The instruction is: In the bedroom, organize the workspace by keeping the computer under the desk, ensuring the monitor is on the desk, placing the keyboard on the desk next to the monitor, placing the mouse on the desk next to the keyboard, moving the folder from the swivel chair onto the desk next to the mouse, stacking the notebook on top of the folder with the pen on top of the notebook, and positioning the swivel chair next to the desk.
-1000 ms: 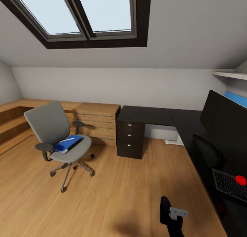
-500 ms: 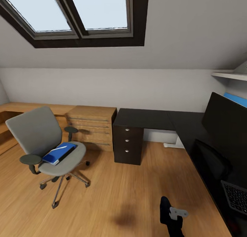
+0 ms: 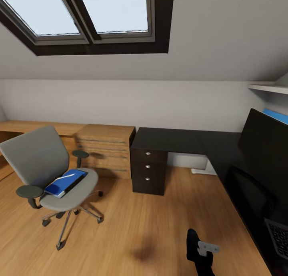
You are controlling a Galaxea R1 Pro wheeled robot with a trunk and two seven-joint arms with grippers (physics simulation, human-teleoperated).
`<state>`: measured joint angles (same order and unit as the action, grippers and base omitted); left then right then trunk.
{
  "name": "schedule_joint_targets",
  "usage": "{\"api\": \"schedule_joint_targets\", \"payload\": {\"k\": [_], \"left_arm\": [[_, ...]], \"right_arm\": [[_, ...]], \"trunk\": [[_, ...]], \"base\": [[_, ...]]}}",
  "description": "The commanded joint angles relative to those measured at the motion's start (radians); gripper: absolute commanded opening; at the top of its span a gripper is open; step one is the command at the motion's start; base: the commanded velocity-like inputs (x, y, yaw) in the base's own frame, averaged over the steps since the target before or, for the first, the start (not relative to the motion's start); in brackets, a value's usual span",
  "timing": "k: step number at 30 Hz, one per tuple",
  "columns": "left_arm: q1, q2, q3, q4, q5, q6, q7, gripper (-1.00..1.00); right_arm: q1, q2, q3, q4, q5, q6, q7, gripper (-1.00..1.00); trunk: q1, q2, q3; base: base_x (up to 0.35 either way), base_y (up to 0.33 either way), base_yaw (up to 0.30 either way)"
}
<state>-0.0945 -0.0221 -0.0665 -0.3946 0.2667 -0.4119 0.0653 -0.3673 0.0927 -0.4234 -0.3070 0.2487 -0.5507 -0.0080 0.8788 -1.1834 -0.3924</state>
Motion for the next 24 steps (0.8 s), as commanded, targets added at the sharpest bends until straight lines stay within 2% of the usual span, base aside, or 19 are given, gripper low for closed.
{"api": "schedule_joint_targets", "payload": {"k": [1, 14, 24], "left_arm": [[-0.001, 0.001, -0.007, 0.0, 0.005, -0.004, 0.007, 1.0], [-0.001, 0.001, -0.006, 0.0, 0.007, -0.004, 0.007, 1.0], [-0.001, 0.002, -0.006, 0.0, 0.008, -0.004, 0.007, 1.0]], "right_arm": [[-0.001, 0.0, -0.008, 0.0, 0.011, -0.003, -0.001, -1.0], [-0.001, -0.001, -0.006, 0.0, 0.013, -0.005, -0.001, -1.0], [-0.001, 0.0, -0.006, 0.002, 0.014, -0.003, 0.0, -1.0]], "trunk": [[0.001, -0.001, -0.001], [0.001, -0.001, 0.011], [0.001, -0.001, 0.021]], "base": [[0.318, 0.0, -0.015], [0.333, 0.003, -0.142], [0.334, 0.106, -0.171]]}}
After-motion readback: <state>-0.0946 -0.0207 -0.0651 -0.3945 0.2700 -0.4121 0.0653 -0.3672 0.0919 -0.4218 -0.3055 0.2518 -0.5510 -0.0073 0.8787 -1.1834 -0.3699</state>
